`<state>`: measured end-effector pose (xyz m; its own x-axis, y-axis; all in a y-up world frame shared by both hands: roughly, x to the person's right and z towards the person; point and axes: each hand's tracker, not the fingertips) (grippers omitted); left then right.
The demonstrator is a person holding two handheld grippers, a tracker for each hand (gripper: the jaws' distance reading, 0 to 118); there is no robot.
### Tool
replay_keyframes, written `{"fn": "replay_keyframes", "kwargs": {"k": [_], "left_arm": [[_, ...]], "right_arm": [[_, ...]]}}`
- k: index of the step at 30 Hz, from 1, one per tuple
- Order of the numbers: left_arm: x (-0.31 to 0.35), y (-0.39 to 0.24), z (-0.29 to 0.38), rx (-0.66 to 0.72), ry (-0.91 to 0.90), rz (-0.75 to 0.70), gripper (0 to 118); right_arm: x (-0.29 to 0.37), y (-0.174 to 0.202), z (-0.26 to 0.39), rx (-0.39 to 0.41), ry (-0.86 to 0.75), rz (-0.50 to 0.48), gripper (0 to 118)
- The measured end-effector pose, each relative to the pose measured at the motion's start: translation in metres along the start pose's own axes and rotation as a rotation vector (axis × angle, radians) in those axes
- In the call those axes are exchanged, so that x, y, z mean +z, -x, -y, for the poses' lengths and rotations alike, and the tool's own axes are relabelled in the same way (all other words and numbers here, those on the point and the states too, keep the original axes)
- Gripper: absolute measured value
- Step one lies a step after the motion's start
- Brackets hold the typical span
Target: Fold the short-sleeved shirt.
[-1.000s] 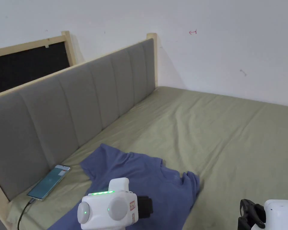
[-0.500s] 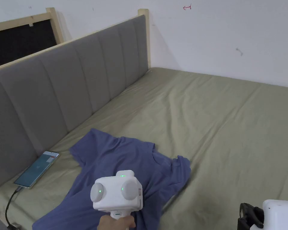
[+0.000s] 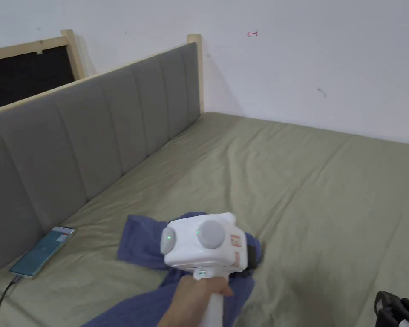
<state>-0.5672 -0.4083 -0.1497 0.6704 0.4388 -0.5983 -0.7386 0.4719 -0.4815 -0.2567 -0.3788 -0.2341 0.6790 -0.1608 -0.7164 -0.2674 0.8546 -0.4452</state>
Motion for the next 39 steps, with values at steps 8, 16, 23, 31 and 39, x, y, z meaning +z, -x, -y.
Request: {"fn": "replay_keyframes", "kwargs": {"k": [8,16,23,31,39], "left_arm": [[-0.003,-0.2,0.019,-0.25,0.039,0.425,5],[-0.046,-0.307,0.12,-0.478,0.23,0.574,5],[-0.108,-0.279,0.164,-0.5,0.372,0.324,117],[-0.049,-0.21,0.11,-0.396,0.159,0.255,53],[-0.062,-0.087,0.087,-0.181,0.143,0.028,1]], "right_arm": [[0.077,-0.091,-0.03,-0.122,-0.143,0.227,0],[0.148,-0.155,-0.021,-0.193,-0.218,0.444,0],[0.146,-0.182,0.026,-0.272,-0.122,0.471,0],[0.115,-0.149,0.026,-0.262,-0.089,0.32,0],[0.07,-0.119,0.038,-0.236,0.008,0.221,0]]}}
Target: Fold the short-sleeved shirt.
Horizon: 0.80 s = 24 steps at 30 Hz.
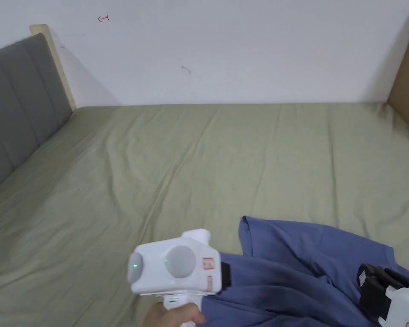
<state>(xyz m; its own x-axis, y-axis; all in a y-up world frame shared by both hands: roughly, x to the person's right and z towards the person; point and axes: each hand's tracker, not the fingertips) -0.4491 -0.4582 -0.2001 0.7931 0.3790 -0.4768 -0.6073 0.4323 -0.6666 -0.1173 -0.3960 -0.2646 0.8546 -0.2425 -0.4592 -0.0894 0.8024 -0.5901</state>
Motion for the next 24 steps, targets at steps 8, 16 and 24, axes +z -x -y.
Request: {"fn": "replay_keyframes", "kwargs": {"k": [8,16,24], "left_arm": [[-0.057,0.024,-0.086,-0.077,0.066,-0.174,94],[-0.1,0.022,-0.08,-0.086,0.109,-0.232,9],[-0.052,0.027,-0.08,-0.054,0.051,-0.161,5]], "right_arm": [[-0.026,-0.005,0.001,0.017,0.048,0.034,0],[-0.042,-0.023,0.012,0.0,0.119,0.095,0],[-0.074,-0.037,-0.03,0.026,0.14,0.006,0]]}}
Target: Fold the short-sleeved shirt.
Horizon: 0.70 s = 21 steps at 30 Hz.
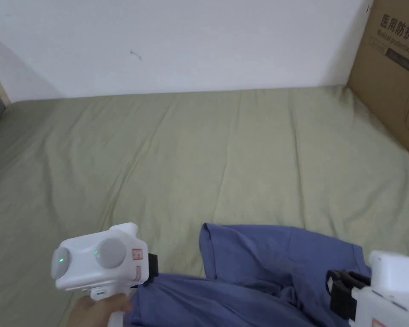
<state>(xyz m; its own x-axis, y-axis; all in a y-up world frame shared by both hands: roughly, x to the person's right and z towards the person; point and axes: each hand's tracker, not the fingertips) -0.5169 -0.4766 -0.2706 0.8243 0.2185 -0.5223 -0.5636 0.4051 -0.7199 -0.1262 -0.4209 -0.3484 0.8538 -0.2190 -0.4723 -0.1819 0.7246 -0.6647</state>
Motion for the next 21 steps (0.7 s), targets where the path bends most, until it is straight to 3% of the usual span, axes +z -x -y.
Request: {"fn": "replay_keyframes", "kwargs": {"k": [2,3,4,6,7,9,12,14,16,18,19,20,21], "left_arm": [[0.013,-0.002,0.002,-0.011,-0.021,0.019,5],[0.02,-0.003,0.002,-0.019,-0.039,0.023,5],[0.026,-0.003,0.002,-0.024,-0.048,0.027,5],[0.034,-0.003,0.002,-0.036,-0.062,0.037,5],[0.037,-0.003,0.002,-0.038,-0.065,0.039,5],[0.04,-0.002,0.001,-0.043,-0.071,0.04,5],[0.04,0.0,0.002,-0.047,-0.069,0.04,5],[0.036,0.002,0.002,-0.039,-0.064,0.042,5],[0.033,0.003,0.001,-0.039,-0.055,0.039,5],[0.034,0.001,0.002,-0.041,-0.055,0.038,5],[0.035,0.001,0.001,-0.047,-0.054,0.04,5],[0.038,0.002,0.0,-0.05,-0.055,0.04,5],[0.04,0.002,0.0,-0.051,-0.06,0.039,5]], "right_arm": [[-0.026,-0.002,-0.032,0.09,0.046,-0.041,3],[-0.044,-0.002,-0.048,0.126,0.057,-0.007,11],[-0.06,-0.002,-0.061,0.149,0.052,0.014,27],[-0.107,-0.007,-0.084,0.173,0.152,0.045,94],[-0.133,-0.008,-0.091,0.201,0.257,0.045,107],[-0.179,-0.012,-0.097,0.204,0.325,0.001,107],[-0.235,-0.021,-0.092,0.212,0.5,0.075,106],[-0.25,-0.024,-0.085,0.169,0.527,0.094,105],[-0.24,-0.019,-0.085,0.191,0.488,0.089,100],[-0.226,-0.012,-0.09,0.265,0.447,0.07,64],[-0.22,-0.011,-0.092,0.276,0.431,0.076,41],[-0.214,-0.01,-0.094,0.26,0.42,0.07,9],[-0.211,-0.011,-0.096,0.23,0.396,0.063,7]]}}
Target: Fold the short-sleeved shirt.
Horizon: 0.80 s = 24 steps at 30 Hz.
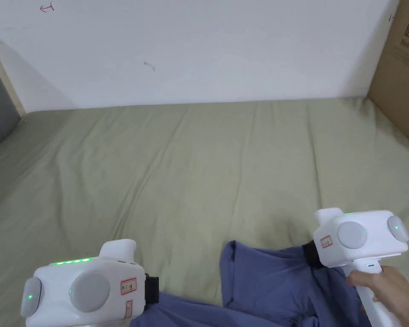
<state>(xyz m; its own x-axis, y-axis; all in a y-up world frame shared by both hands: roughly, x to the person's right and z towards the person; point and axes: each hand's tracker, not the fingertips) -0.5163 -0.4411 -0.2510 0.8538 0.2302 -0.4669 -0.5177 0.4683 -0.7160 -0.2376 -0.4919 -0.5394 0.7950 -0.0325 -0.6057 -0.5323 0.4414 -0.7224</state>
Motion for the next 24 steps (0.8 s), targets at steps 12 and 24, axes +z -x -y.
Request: {"fn": "replay_keyframes", "kwargs": {"k": [12,24], "left_arm": [[0.1,0.012,-0.005,-0.036,-0.176,-0.084,5],[0.256,0.025,-0.036,-0.044,-0.494,-0.128,5]], "right_arm": [[0.152,-0.013,0.009,-0.1,-0.257,0.002,7],[0.34,-0.085,-0.016,-0.24,-0.572,-0.014,7]]}}
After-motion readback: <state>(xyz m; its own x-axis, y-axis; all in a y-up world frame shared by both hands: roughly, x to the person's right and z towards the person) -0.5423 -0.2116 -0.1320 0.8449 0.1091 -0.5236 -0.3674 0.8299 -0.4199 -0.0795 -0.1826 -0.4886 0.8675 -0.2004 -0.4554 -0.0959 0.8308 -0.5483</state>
